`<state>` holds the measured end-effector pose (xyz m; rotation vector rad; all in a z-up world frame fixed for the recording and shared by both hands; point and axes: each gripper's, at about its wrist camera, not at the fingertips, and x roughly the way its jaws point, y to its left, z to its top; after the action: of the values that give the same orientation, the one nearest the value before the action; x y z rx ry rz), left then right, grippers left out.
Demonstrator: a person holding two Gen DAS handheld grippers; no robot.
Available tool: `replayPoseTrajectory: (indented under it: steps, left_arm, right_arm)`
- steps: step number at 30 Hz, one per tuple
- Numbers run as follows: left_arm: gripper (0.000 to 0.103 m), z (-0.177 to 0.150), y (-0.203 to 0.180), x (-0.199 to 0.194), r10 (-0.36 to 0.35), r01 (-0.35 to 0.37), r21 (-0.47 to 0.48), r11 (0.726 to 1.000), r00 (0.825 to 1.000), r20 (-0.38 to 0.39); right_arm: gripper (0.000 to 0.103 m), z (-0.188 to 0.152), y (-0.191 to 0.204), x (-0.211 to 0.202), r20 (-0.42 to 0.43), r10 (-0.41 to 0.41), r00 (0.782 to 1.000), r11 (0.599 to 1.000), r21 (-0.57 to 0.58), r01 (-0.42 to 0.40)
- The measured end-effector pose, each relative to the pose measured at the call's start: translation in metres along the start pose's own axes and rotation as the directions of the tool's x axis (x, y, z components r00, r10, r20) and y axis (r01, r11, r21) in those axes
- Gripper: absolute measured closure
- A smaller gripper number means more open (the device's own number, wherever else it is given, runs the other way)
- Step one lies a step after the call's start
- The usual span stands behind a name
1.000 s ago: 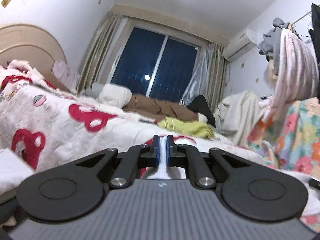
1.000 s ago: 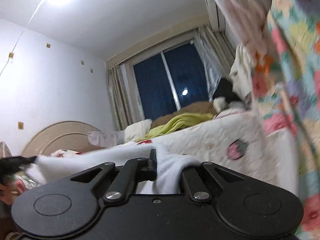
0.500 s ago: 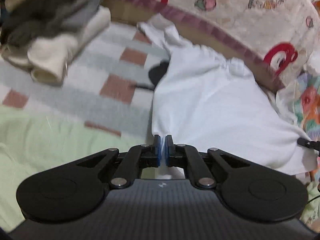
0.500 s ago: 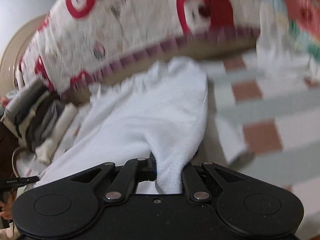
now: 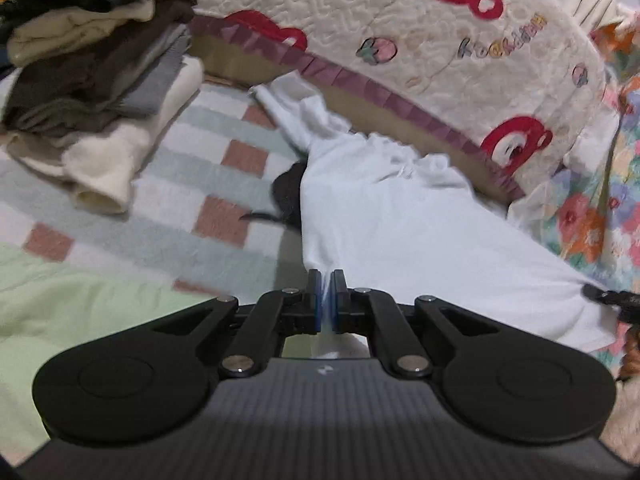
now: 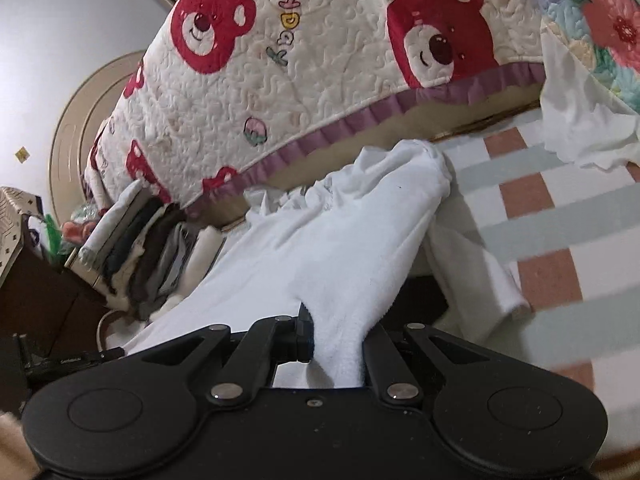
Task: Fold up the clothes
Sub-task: 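Lift the shirt with both grippers and spread it flat on the green blanket, then open both grippers and release the white shirt onto the rug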
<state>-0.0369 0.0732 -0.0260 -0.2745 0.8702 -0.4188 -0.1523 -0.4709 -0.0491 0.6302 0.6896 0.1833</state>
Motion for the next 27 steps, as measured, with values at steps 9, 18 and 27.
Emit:
replayPoseTrajectory:
  steps: [9, 18, 27]
  left_arm:
    - [0.100, -0.075, 0.001, 0.014, 0.210, -0.191, 0.103, 0.976, 0.953, -0.218]
    - [0.101, -0.084, 0.007, 0.028, 0.249, -0.222, 0.122, 0.967, 0.923, -0.295]
    - [0.070, -0.076, -0.018, 0.018, 0.338, -0.302, 0.168, 0.938, 0.902, -0.269]
  right_arm:
    - [0.099, -0.086, -0.008, 0.010, -0.229, -0.122, 0.966, 0.993, -0.024, 0.119]
    - [0.099, -0.095, -0.018, 0.012, -0.253, -0.105, 0.962, 0.994, -0.036, 0.100]
    - [0.062, -0.094, -0.015, -0.010, -0.037, -0.267, 0.963, 0.963, -0.055, 0.265]
